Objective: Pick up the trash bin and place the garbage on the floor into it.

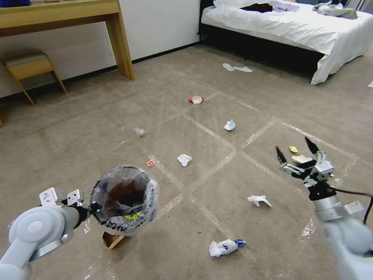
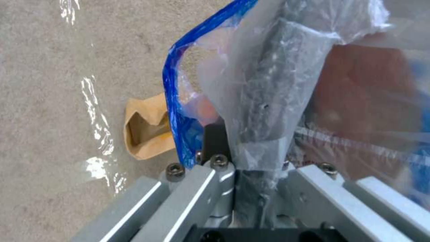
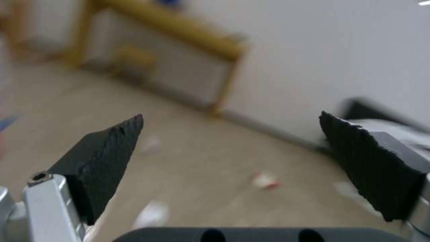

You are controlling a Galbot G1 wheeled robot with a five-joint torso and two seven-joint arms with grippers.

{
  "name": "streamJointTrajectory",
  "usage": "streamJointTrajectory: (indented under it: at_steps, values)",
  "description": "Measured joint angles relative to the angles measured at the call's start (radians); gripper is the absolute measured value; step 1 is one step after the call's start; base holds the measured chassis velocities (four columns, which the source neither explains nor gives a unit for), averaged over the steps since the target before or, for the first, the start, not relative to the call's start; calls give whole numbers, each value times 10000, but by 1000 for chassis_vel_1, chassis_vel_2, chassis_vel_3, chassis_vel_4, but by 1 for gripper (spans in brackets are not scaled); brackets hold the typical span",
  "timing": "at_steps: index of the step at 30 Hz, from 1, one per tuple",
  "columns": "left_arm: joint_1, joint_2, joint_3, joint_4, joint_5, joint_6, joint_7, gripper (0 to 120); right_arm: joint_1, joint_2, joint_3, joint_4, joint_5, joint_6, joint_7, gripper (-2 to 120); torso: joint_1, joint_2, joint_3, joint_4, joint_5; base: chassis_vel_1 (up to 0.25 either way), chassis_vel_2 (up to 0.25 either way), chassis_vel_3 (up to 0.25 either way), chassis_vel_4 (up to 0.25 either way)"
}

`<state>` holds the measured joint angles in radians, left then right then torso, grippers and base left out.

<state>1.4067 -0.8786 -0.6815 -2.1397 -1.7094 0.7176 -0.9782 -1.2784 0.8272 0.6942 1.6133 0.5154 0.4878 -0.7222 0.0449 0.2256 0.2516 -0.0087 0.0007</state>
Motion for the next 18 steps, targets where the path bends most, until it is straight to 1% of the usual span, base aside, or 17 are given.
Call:
streamJointTrajectory:
  at_steps: [1,3,4,5,6,7,8,9,10,11,12,13,14,15,16,17,18]
  values:
    - [0,0,0,0,0,0,0,0,0,0,0,0,0,0,0,100,0,0,0,0,0,0,0,0,0]
    - [-107,-22,151,71,63,-2,44,0,151,-1133,-534,-687,48,119,-1298,100,0,0,0,7,4,0,0,0,0]
    - [-107,-22,151,71,63,-2,44,0,151,-1133,-534,-687,48,119,-1298,100,0,0,0,7,4,0,0,0,0]
    - [-217,-21,268,164,131,-2,135,0,219,-1867,-926,-1050,68,216,-2019,100,-1,0,0,-5,-6,0,0,0,0]
    - [-244,-20,317,223,183,-2,209,0,325,-2591,-1384,-1323,58,282,-2581,100,-1,0,0,-8,-5,0,0,0,0]
    - [-268,-9,345,264,198,3,254,0,366,-2970,-1635,-1436,14,331,-2797,100,-1,1,0,-5,0,0,0,0,0]
    - [-268,-9,345,264,198,3,254,0,366,-2970,-1635,-1436,14,331,-2797,100,-1,1,0,-5,0,0,0,0,0]
    - [-356,24,401,359,220,14,320,0,388,-3503,-1989,-1609,-147,491,-2989,100,-2,0,0,-4,-1,0,0,0,0]
    - [-356,24,401,359,220,14,320,0,388,-3503,-1989,-1609,-147,491,-2989,100,-2,0,0,-4,-1,0,0,0,0]
    - [-500,56,474,499,236,29,408,0,464,-4089,-2502,-1796,-384,772,-3088,100,-2,1,0,-5,-7,0,0,0,0]
    - [-552,47,482,583,248,35,461,0,699,-4500,-3204,-1884,-568,870,-3121,100,-2,0,0,-5,-8,0,0,0,0]
    - [-552,47,482,583,248,35,461,0,699,-4500,-3204,-1884,-568,870,-3121,100,-2,0,0,-5,-8,0,0,0,0]
    - [-566,15,479,633,261,42,502,0,1040,-4689,-3871,-1903,-700,898,-3143,100,-2,0,0,-9,-5,0,0,0,0]
    - [-568,-32,471,653,280,47,532,0,1386,-4786,-4556,-1864,-821,907,-3135,100,-2,0,0,0,-5,0,0,0,0]
    - [-568,-32,471,653,280,47,532,0,1386,-4786,-4556,-1864,-821,907,-3135,100,-2,0,0,0,-5,0,0,0,0]
    - [-568,-96,466,665,313,48,551,0,1867,-4825,-5538,-1704,-1013,880,-3060,100,-2,0,0,0,-2,0,0,0,0]
    - [-568,-172,465,677,371,51,555,0,2360,-4742,-6495,-1663,-1361,872,-2927,100,-3,1,-1,3,-8,0,0,0,0]
